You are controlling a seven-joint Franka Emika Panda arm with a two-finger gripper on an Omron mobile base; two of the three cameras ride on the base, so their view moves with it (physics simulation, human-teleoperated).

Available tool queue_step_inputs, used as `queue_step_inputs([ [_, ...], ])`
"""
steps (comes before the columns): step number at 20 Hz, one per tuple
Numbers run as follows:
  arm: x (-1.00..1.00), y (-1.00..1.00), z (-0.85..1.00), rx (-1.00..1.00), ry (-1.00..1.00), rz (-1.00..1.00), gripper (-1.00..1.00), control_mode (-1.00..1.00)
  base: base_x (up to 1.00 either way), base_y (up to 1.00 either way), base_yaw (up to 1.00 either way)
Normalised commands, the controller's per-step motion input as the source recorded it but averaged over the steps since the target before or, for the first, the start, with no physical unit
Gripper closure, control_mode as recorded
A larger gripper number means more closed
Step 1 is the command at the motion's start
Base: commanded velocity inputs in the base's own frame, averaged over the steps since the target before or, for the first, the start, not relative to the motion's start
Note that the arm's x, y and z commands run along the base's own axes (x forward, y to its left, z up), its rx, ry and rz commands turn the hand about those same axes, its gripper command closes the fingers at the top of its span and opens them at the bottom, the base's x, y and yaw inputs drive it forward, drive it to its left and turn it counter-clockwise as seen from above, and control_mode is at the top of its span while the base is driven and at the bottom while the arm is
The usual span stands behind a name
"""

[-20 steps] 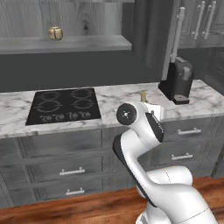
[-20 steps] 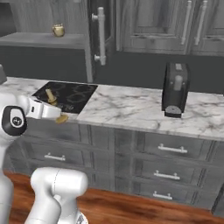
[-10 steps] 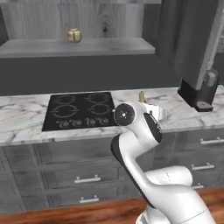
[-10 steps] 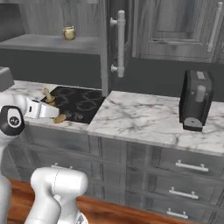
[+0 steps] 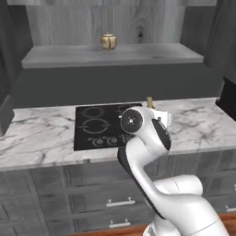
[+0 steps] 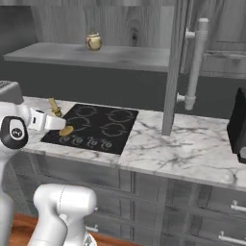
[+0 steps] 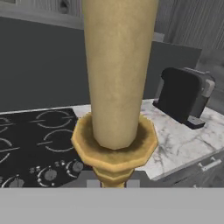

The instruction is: Pick the candle and candle from the dining table and place them in the open cabinet. Close the cabinet after placing the objects.

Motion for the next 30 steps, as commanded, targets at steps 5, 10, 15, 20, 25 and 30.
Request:
queue_step_inputs([
  [5,0.0,0.0,0.0,0.0,0.0,0.0,1.0,1.0,0.41,0.47,-0.03],
  [10,0.0,0.0,0.0,0.0,0.0,0.0,1.0,1.0,0.52,0.0,-0.07],
  [15,0.0,0.0,0.0,0.0,0.0,0.0,1.0,1.0,0.34,-0.24,-0.06],
  [20,0.0,0.0,0.0,0.0,0.0,0.0,1.0,1.0,0.47,-0.08,-0.16],
  [25,0.0,0.0,0.0,0.0,0.0,0.0,1.0,1.0,0.19,0.15,-0.08],
  [30,0.0,0.0,0.0,0.0,0.0,0.0,1.0,1.0,0.0,0.0,0.0],
])
